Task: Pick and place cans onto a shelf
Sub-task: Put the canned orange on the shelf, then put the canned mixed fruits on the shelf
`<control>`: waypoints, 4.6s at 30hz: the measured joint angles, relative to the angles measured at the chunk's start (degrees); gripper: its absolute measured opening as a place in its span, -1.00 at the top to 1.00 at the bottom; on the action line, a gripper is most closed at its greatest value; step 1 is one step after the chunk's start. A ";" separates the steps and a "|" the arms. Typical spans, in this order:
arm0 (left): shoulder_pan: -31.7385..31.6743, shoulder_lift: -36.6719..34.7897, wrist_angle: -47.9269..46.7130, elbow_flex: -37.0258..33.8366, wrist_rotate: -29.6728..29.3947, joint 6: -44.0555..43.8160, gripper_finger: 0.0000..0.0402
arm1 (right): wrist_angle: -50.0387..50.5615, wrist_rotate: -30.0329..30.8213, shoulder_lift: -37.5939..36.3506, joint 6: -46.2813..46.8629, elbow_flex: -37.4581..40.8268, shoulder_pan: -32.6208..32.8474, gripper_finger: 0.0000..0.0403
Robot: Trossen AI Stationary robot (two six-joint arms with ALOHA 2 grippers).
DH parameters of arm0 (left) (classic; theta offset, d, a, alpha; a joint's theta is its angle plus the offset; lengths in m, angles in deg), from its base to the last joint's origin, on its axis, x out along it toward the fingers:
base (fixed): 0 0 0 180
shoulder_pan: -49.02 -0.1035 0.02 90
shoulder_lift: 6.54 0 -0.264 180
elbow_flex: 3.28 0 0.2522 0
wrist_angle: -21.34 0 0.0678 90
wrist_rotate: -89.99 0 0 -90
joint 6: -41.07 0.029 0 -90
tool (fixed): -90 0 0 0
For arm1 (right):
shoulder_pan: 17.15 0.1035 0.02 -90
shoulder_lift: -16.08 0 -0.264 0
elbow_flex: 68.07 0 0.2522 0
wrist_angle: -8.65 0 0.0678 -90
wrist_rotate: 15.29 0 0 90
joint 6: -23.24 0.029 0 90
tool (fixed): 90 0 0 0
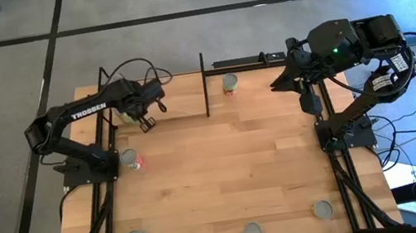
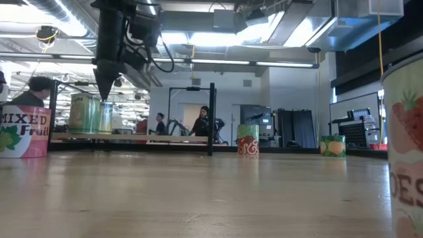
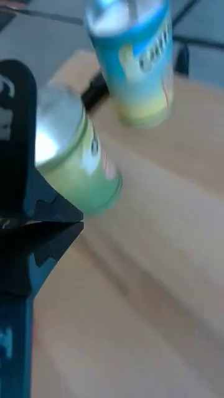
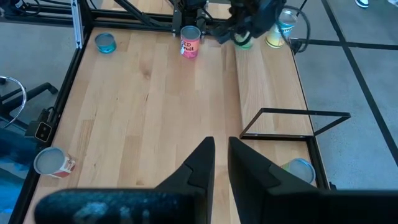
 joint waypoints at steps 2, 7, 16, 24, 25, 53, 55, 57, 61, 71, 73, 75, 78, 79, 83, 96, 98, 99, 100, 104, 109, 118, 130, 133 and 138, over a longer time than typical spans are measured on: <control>0.79 0.00 -0.59 -0.01 -0.64 0.00 1.00 | 0.00 0.00 0.00 0.00 0.00 0.00 0.76; -0.34 0.29 -2.87 -0.07 -3.43 -0.95 1.00 | 0.00 0.00 0.00 0.01 0.00 0.00 0.76; -3.39 0.29 -6.73 -0.07 -5.74 -1.44 1.00 | 0.00 -0.02 0.00 0.02 0.00 0.00 0.76; -0.90 -0.83 -6.10 1.94 -1.48 -2.86 1.00 | 0.01 -0.02 0.00 -0.03 0.00 0.00 0.76; -0.10 -1.19 -6.12 3.13 -0.21 -3.49 1.00 | 0.02 0.00 0.00 -0.02 0.00 0.00 0.76; 24.86 -7.17 -18.73 17.68 16.51 -20.75 0.71 | 1.07 2.30 0.82 6.34 0.28 0.00 0.75; 25.94 -7.17 -18.73 17.68 16.51 -21.07 0.70 | 1.03 2.97 1.41 6.32 0.31 -0.01 0.71; 27.09 -7.17 -18.73 17.68 16.80 -21.11 0.69 | 1.05 2.99 2.09 6.32 0.31 -0.02 0.66; 29.40 -7.35 -18.57 16.65 17.96 -23.90 0.69 | 1.03 2.98 3.38 7.05 0.33 0.00 0.63; 34.39 -12.46 -18.72 0.33 23.32 -53.72 0.71 | 1.05 2.99 6.43 9.50 0.33 -0.02 0.64; 35.13 -12.54 -18.73 -2.31 23.33 -55.94 0.70 | 1.05 3.00 6.89 8.87 0.33 -0.02 0.64; 35.78 -12.52 -18.40 -4.43 23.32 -56.64 0.70 | 1.05 2.99 7.30 8.45 0.33 -0.02 0.64; 36.35 -12.52 -15.18 -6.93 23.31 -56.80 0.70 | 1.05 2.99 7.97 8.39 0.33 -0.02 0.64; 36.52 -12.52 -12.95 -7.74 23.12 -56.74 0.71 | 1.05 2.99 8.20 8.39 0.33 -0.02 0.64; 36.74 -12.50 -7.71 -9.81 20.73 -52.01 0.71 | 1.05 2.99 8.64 8.41 0.33 -0.02 0.64; 36.85 -12.30 -4.50 -14.93 18.77 -49.88 0.71 | 1.06 2.97 8.76 9.27 0.31 -0.01 0.64; 36.85 -12.30 -3.54 -15.21 18.77 -48.94 0.71 | 1.05 2.97 8.76 9.27 0.31 -0.01 0.64; 36.85 -12.30 -3.08 -15.41 18.77 -48.64 0.72 | 1.07 2.97 8.76 9.27 0.31 0.00 0.64; 36.85 -12.30 -2.70 -15.68 18.76 -48.14 0.72 | 1.07 2.97 8.76 9.27 0.31 -0.02 0.64; 36.83 -12.30 -1.72 -16.62 18.63 -47.52 0.72 | 1.07 2.97 8.76 9.27 0.31 -0.01 0.64; 36.83 -12.30 -1.87 -17.47 18.31 -47.49 0.72 | 1.07 2.97 8.76 9.25 0.31 0.00 0.64; 36.83 -12.30 -1.36 -17.51 17.70 -47.37 0.74 | 1.07 2.97 8.76 9.16 0.31 0.00 0.64; 36.85 -12.35 0.39 -20.69 17.56 -44.71 0.74 | 1.07 2.97 8.75 9.04 0.31 -0.01 0.64; 36.84 -12.43 0.22 -21.47 17.53 -44.92 0.74 | 1.07 2.97 8.74 9.03 0.31 -0.01 0.64; 36.85 -12.41 0.28 -21.51 17.72 -44.96 0.82 | 1.07 2.97 8.74 9.03 0.31 -0.02 0.64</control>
